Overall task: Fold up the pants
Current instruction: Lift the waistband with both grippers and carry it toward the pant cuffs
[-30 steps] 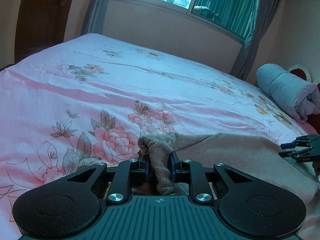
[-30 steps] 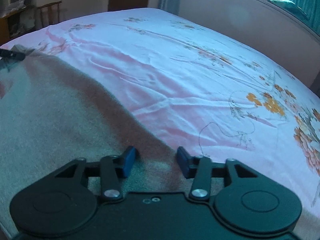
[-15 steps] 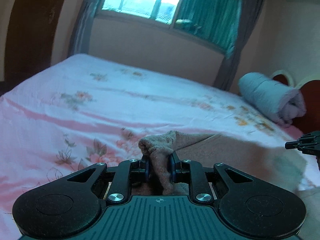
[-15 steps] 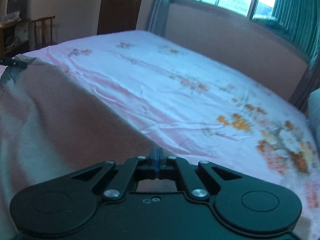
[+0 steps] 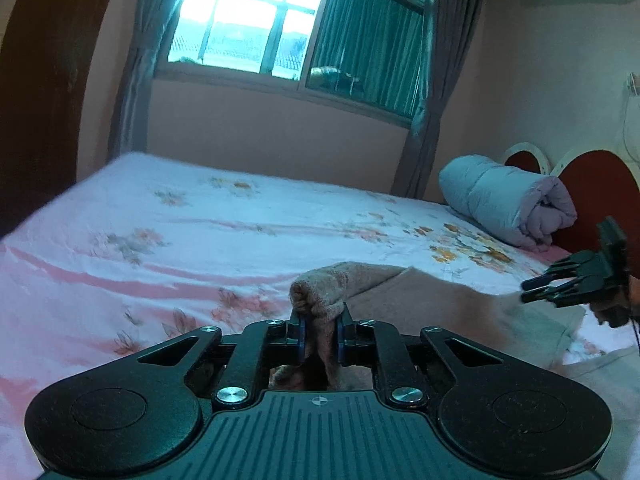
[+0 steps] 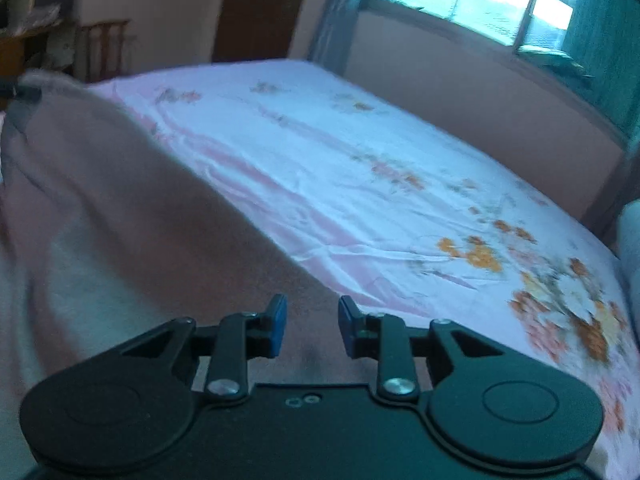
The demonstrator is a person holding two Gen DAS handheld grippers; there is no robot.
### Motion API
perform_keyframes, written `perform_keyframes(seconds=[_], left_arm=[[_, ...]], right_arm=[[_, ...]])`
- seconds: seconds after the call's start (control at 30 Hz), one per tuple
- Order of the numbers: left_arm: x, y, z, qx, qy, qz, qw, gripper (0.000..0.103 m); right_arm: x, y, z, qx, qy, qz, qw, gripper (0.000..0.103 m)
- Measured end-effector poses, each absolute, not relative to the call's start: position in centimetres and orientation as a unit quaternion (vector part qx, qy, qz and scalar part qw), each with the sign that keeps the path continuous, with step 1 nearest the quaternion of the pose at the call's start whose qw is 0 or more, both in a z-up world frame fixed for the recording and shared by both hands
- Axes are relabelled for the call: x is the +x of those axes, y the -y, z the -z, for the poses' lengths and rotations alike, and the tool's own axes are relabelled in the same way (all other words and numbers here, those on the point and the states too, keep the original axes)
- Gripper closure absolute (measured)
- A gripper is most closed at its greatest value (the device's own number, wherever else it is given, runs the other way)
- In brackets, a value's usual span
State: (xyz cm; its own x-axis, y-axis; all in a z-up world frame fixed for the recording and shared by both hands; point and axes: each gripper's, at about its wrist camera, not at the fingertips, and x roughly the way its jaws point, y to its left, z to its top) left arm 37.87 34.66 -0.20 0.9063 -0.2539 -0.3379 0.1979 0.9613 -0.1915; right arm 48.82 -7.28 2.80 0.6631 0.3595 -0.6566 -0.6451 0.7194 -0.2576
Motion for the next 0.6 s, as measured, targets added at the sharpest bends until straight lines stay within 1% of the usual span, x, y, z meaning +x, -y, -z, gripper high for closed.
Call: perform_keyframes(seconds=[0.07,0.13,0.2,0.23,0.27,0.3,0.33,0.37,0.43,0.5,0.53,0.57,0.6], left_arm=[[37.3,-34.9,0.2,-0.073,-0.173,0.115,0.975,0.090],[36.9,-35.0,0.3,-0.065,-0.169,0.117,0.976,0.090],[36.7,-34.9,0.5,-0.056,-0.171,0.121,0.976,0.090],[36.7,-34.9,0.6,-0.053,-0.172,0.120,0.976,0.090],[36.7,-34.9,0.7,-0.052,-0.171,0.121,0.976,0.090],[36.7,-35.0,0.7,-0.055,-0.169,0.124,0.976,0.090],[36.8,-35.2,0.7,-0.056,-0.169,0.126,0.976,0.090],[36.8,-35.2,0.8,-0.057,-0.169,0.126,0.976,0.090],[37.0,-35.2,0.9,-0.057,-0.171,0.126,0.976,0.090],[37.4,-35.0,1.1,-0.052,-0.177,0.127,0.975,0.090],[37.6,-34.9,1.2,-0.052,-0.180,0.125,0.974,0.090],[38.0,-34.8,1.3,-0.051,-0.185,0.122,0.974,0.090],[38.5,-34.8,1.4,-0.051,-0.191,0.113,0.974,0.090]], right_arm=[[50.1,6.8,-1.5,-0.261,-0.295,-0.296,0.870,0.084],[50.9,6.2,-0.7,-0.292,-0.282,-0.312,0.859,0.081],[51.1,5.8,-0.2,-0.329,-0.260,-0.322,0.849,0.066],[51.0,5.8,-0.1,-0.342,-0.248,-0.329,0.845,0.052],[51.0,5.8,0.0,-0.348,-0.239,-0.345,0.838,0.047],[51.2,5.8,0.0,-0.349,-0.240,-0.361,0.831,0.048],[51.7,5.8,0.1,-0.345,-0.253,-0.376,0.822,0.050],[52.4,5.7,0.3,-0.336,-0.276,-0.396,0.809,0.055],[53.8,5.2,1.1,-0.342,-0.309,-0.408,0.788,0.060],[54.9,4.6,2.1,-0.347,-0.341,-0.412,0.770,0.068],[55.2,4.4,2.6,-0.348,-0.355,-0.411,0.764,0.097],[55.4,4.3,2.9,-0.349,-0.364,-0.406,0.761,0.103],[55.3,4.4,2.8,-0.343,-0.370,-0.404,0.763,0.103]])
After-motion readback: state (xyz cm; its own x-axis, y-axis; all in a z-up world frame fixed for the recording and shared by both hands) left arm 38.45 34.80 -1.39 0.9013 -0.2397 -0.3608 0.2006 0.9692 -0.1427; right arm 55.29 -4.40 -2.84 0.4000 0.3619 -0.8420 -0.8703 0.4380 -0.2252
